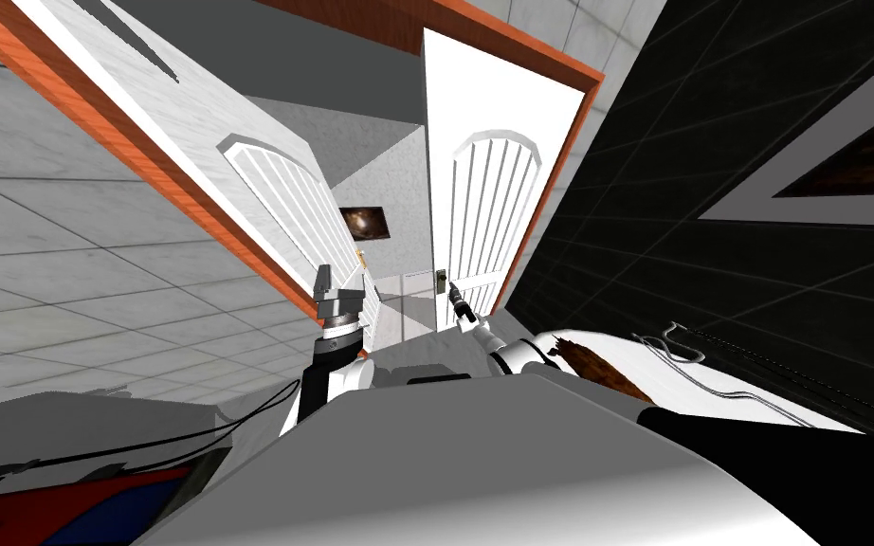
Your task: Push the door open
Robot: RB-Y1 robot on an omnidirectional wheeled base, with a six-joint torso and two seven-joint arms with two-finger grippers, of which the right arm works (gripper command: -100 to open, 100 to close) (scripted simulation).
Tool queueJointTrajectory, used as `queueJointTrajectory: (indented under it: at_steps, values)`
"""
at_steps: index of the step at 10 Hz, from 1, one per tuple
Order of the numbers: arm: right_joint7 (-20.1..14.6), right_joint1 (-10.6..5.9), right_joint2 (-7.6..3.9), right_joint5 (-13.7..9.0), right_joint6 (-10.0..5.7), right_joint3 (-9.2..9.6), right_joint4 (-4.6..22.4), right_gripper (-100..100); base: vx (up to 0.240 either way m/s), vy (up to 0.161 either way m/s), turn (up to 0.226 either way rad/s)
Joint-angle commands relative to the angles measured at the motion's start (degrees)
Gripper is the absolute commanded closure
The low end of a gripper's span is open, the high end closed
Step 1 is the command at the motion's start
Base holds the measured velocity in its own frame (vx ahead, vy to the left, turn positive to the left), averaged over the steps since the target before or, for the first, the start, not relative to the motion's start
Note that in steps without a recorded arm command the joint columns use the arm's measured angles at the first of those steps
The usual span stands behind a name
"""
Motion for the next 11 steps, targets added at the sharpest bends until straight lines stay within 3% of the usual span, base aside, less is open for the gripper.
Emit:
queueJointTrajectory:
  at_steps: [1, 2, 3, 6, 11]
  values:
    - [0.08, -1.15, 0.37, 0.05, -0.14, 0.05, 2.02, -100, 0.016, -0.093, 0.083]
    - [-0.01, -0.98, 0.19, 0.00, -0.11, 0.00, 1.59, -100, 0.005, -0.042, 0.018]
    - [0.05, -1.05, -0.67, -0.06, -0.25, -0.15, 1.84, -100, 0.090, 0.005, 0.026]
    - [0.15, -0.98, -1.26, -0.16, -0.36, -0.38, 1.92, -100, 0.152, 0.042, 0.020]
    - [0.32, -0.85, -0.53, -0.34, -0.56, -0.82, 2.06, -100, 0.187, 0.042, 0.022]
